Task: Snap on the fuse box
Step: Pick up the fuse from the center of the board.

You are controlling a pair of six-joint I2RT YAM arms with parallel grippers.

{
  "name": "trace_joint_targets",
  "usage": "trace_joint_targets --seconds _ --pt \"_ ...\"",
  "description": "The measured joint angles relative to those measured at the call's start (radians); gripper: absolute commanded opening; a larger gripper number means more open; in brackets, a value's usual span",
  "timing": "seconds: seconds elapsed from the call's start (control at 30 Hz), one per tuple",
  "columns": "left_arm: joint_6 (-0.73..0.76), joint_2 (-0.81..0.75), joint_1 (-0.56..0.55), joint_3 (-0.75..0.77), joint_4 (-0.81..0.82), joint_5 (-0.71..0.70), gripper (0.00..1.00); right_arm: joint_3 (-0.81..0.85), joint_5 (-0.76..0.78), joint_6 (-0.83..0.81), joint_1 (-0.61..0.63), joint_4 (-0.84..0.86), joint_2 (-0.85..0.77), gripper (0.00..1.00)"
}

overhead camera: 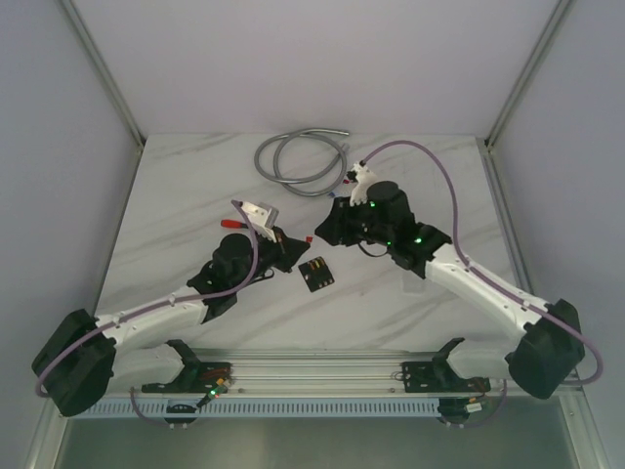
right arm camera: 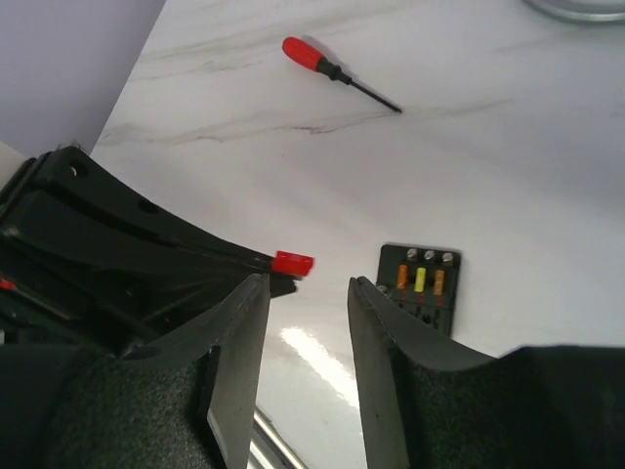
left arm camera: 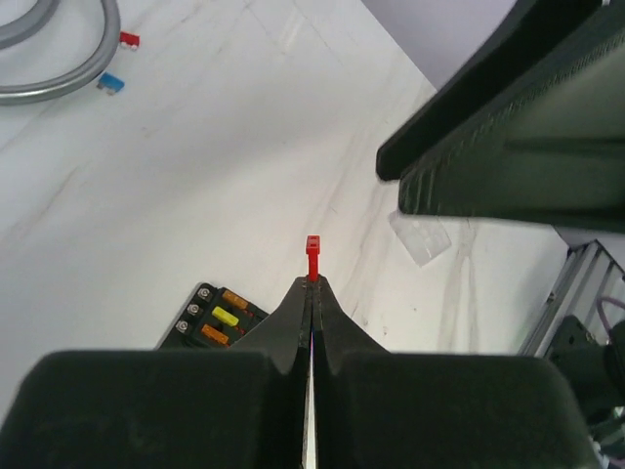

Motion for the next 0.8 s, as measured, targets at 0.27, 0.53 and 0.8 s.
trace_joint_targets --seconds 0.27,0.53,0.8 --pt "0.117 -0.061 0.024 0.053 -0.095 0.220 0.00 -0.021 -0.290 -0.272 -0.117 0.003 -0.104 0.44" --pt "0.158 -0.075 0.024 0.105 -0.131 0.423 0.00 -0.021 -0.565 -0.447 -0.158 -0.014 -0.111 0.44" --pt "0.160 -0.077 0.024 0.109 -0.137 0.509 0.00 -0.021 -0.690 -0.524 -0.172 -0.044 -0.110 0.44"
